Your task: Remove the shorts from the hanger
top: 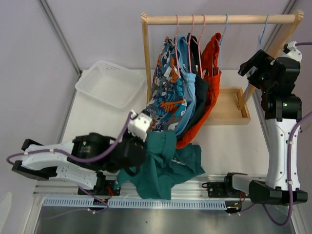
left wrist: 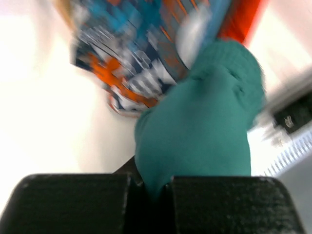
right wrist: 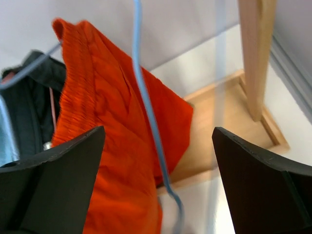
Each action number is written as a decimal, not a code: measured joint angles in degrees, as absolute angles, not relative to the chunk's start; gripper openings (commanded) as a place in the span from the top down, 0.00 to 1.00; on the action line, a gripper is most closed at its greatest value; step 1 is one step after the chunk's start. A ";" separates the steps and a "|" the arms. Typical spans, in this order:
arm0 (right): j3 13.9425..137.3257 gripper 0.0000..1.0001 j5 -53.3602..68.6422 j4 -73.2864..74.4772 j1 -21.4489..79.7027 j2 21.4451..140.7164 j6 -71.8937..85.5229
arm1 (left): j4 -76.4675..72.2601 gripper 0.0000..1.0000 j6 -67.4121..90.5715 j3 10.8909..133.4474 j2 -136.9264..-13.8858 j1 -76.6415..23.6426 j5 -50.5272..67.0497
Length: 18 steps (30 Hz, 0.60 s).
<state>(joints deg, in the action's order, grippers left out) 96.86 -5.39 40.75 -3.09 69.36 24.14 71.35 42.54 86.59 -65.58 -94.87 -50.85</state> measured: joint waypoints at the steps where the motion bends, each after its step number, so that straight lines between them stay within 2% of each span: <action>1: 96.47 0.01 -5.82 41.45 -3.22 68.73 23.77 | 71.24 1.00 39.88 88.44 -65.43 -92.20 -50.89; 9: 94.11 0.01 -7.73 46.28 -3.62 63.16 23.73 | 65.41 1.00 19.09 100.71 -62.83 -66.83 -46.70; 15: 92.01 0.01 -9.87 48.99 -3.66 56.77 23.88 | 61.98 1.00 7.57 113.62 -70.17 -48.34 -40.34; 18: 90.54 0.01 -10.98 49.80 -3.77 52.97 23.90 | 61.56 1.00 3.84 124.14 -77.58 -39.66 -36.75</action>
